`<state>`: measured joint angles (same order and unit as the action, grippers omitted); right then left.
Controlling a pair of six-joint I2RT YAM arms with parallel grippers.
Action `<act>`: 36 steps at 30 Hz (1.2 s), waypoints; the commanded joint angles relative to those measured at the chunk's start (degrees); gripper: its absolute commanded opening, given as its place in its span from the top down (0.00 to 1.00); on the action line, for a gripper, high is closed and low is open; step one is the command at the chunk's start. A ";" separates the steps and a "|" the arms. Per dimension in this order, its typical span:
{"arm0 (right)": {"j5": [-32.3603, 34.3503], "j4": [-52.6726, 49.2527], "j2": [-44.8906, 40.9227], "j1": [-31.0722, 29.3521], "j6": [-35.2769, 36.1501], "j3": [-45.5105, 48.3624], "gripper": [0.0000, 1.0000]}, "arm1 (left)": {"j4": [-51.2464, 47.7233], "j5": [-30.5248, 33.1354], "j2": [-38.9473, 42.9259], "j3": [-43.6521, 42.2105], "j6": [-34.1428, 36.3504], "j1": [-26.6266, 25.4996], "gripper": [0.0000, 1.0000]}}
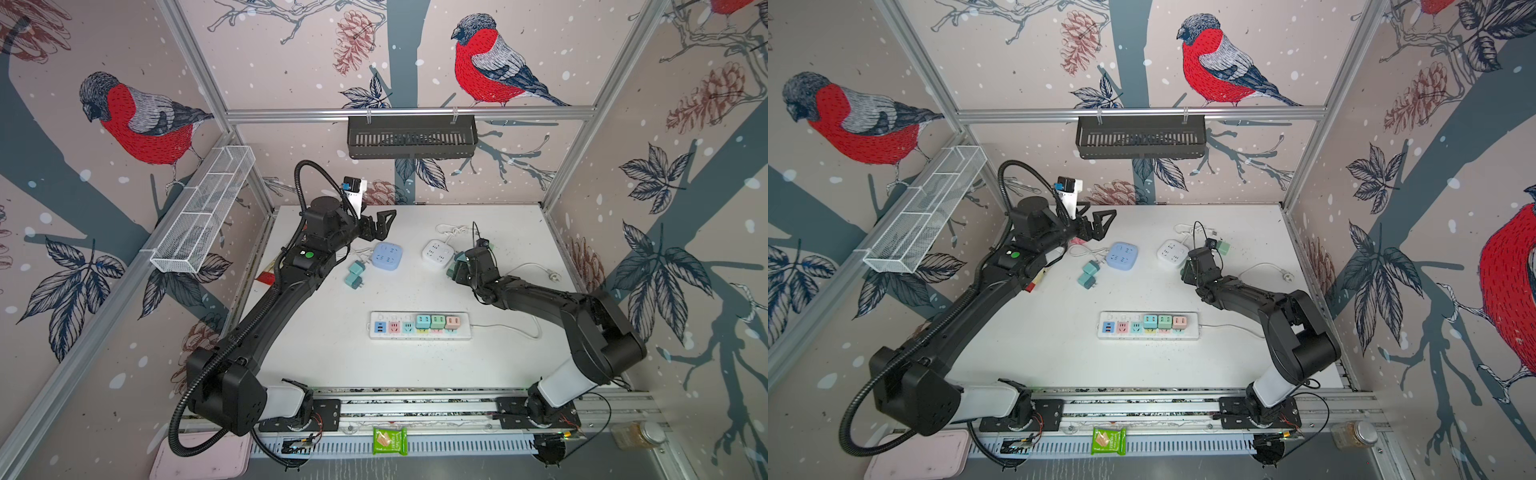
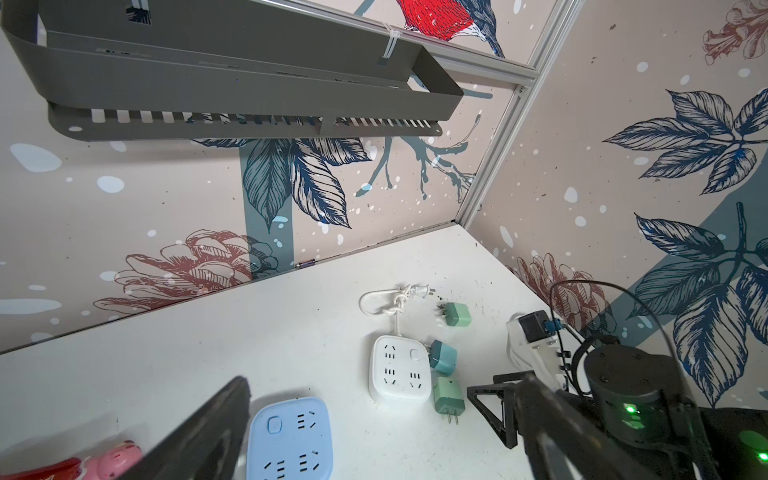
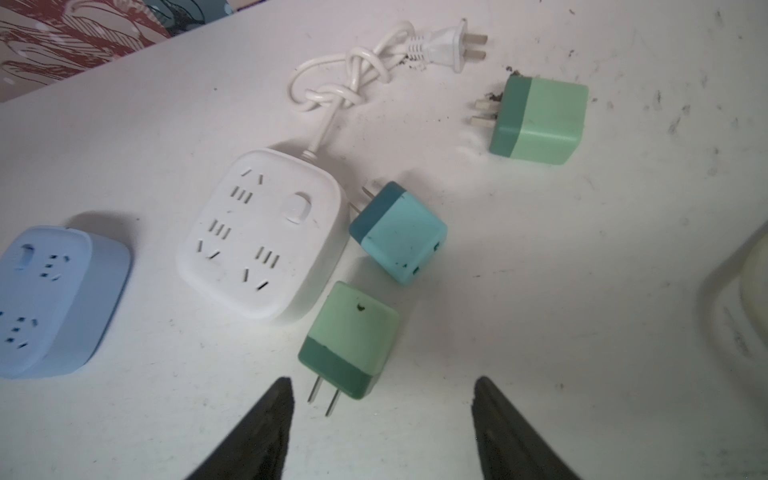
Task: Insert the plug
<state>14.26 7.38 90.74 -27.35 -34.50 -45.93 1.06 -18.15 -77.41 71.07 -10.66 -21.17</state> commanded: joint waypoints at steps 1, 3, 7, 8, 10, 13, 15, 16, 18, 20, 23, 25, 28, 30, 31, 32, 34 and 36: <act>0.60 0.42 -0.50 -0.73 -0.85 -0.27 0.21 | 2.30 -0.56 -0.27 0.08 -0.18 0.16 0.01; 0.75 -0.31 1.33 -1.12 -0.75 -1.80 0.18 | 2.17 -0.55 -0.31 0.13 -0.20 0.16 0.01; 2.37 -2.95 6.88 -1.99 -0.31 -6.27 0.16 | 2.17 -0.46 -0.14 0.17 -0.16 0.19 0.01; 2.85 -3.30 8.38 -2.21 -0.08 -7.14 0.15 | 2.12 -0.38 -0.11 0.12 -0.08 0.17 0.01; 3.69 -4.18 11.10 -2.24 0.39 -8.87 0.13 | 2.12 -0.34 -0.12 0.06 -0.07 0.12 0.01; 6.46 -6.55 14.18 -2.17 0.55 -11.14 0.12 | 2.20 -0.57 -0.25 0.05 -0.07 0.16 0.01; 7.09 -6.67 15.21 -1.96 0.51 -11.37 0.11 | 2.08 -0.65 -0.48 0.22 -0.11 0.13 0.01; 7.10 -6.51 15.61 -1.92 0.48 -11.37 0.11 | 1.96 -0.73 -0.54 0.30 -0.07 0.16 0.01; 7.25 -6.50 16.22 -1.89 0.49 -11.37 0.12 | 1.90 -0.74 -0.55 0.41 -0.07 0.16 0.01; 7.61 -6.59 16.44 -1.90 0.44 -11.21 0.13 | 1.89 -0.67 -0.46 0.35 -0.07 0.16 0.01; 8.18 -6.27 16.01 -1.90 0.49 -10.25 0.16 | 1.84 -0.65 -0.46 0.37 -0.15 0.16 0.01; 8.48 -6.04 15.77 -1.89 0.55 -9.62 0.19 | 1.88 -0.64 -0.46 0.34 -0.11 0.16 0.01; 8.41 -5.47 15.85 -1.85 0.95 -9.02 0.26 | 1.88 -0.72 -0.60 0.30 -0.22 0.16 0.01; 8.32 -5.19 16.42 -1.84 1.28 -9.00 0.30 | 1.88 -0.74 -0.64 0.32 -0.16 0.16 0.01; 8.22 -5.02 16.81 -1.91 1.51 -9.13 0.31 | 1.88 -0.70 -0.64 0.31 -0.17 0.16 0.01; 8.11 -5.00 17.49 -1.90 1.68 -9.34 0.31 | 1.89 -0.71 -0.64 0.34 -0.27 0.16 0.01; 7.81 -5.33 18.39 -1.89 1.87 -9.91 0.32 | 1.89 -0.66 -0.64 0.21 -0.25 0.15 0.01; 7.65 -5.27 18.89 -1.91 2.07 -10.05 0.32 | 1.85 -0.58 -0.80 0.25 -0.24 0.16 0.01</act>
<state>22.59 4.64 108.71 -29.19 -33.58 -55.83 1.04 -18.17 -78.02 71.07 -10.68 -21.17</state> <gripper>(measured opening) 0.676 0.991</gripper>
